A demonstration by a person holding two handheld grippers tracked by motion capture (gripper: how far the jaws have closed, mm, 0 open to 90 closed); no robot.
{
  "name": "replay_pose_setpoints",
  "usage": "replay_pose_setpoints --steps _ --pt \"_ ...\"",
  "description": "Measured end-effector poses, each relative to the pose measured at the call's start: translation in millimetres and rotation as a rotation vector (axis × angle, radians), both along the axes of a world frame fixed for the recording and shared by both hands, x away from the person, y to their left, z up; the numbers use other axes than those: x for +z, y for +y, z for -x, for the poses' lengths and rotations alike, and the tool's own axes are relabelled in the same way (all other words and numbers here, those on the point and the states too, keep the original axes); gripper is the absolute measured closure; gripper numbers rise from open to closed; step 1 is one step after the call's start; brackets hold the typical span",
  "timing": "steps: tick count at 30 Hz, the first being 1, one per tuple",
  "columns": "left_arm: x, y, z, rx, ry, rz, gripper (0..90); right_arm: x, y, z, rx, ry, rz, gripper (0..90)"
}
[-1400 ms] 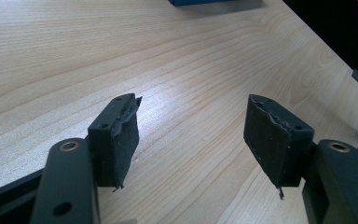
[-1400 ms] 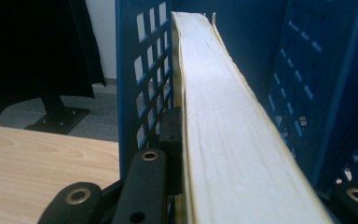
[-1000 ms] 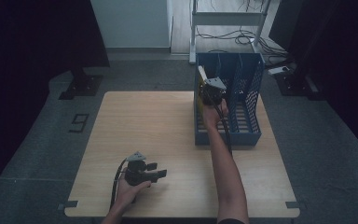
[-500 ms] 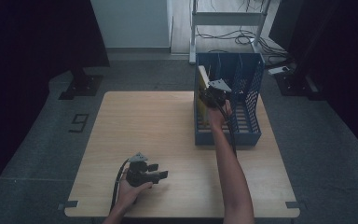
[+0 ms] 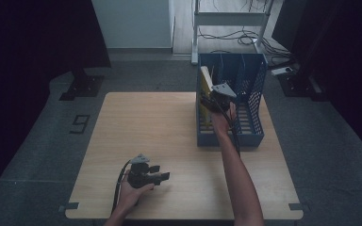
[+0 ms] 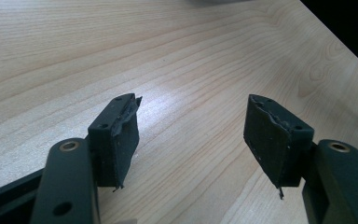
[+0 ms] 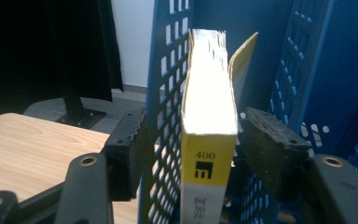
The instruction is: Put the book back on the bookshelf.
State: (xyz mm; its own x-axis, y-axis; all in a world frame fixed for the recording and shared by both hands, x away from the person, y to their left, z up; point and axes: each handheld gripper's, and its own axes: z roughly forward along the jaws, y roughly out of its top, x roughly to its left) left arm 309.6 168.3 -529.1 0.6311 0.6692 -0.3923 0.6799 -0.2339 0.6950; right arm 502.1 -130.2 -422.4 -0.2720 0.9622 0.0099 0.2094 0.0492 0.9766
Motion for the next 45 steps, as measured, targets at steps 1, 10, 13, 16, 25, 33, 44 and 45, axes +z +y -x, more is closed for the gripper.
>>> replay_pose_setpoints --steps 1,10,13,16,25,33,44,45 --pt "-0.1 -0.2 0.0 -0.001 0.0 -0.001 35.1 1.0 -0.2 2.2 0.001 -0.001 -0.001 39.1" --pt "-0.4 2.8 -1.3 0.011 -0.001 -0.001 35.2 -0.6 -4.9 21.4 0.036 0.003 -0.005 38.7" --pt "0.2 4.6 -1.7 0.02 -0.003 -0.002 35.2 -1.7 -9.1 28.8 0.045 0.011 -0.009 38.5" --pt "0.9 5.4 -1.7 0.025 -0.005 -0.001 35.3 -2.7 -14.2 39.2 0.06 0.008 -0.021 38.7" --pt "-1.0 3.0 -1.8 0.023 -0.005 -0.011 35.2 -0.7 -25.5 80.5 0.103 0.007 -0.005 40.6" --pt "-1.5 1.4 -1.1 0.063 -0.077 -0.037 36.0 -8.0 -34.2 122.5 0.162 0.024 0.02 41.8" --pt "4.0 -2.9 -5.6 0.047 -0.129 -0.05 36.0 -36.8 -54.3 174.4 0.161 0.042 -0.013 41.0" --pt "3.8 -2.9 -6.5 0.048 -0.128 -0.05 36.0 -39.6 -56.7 180.0 0.159 0.046 -0.01 40.7"
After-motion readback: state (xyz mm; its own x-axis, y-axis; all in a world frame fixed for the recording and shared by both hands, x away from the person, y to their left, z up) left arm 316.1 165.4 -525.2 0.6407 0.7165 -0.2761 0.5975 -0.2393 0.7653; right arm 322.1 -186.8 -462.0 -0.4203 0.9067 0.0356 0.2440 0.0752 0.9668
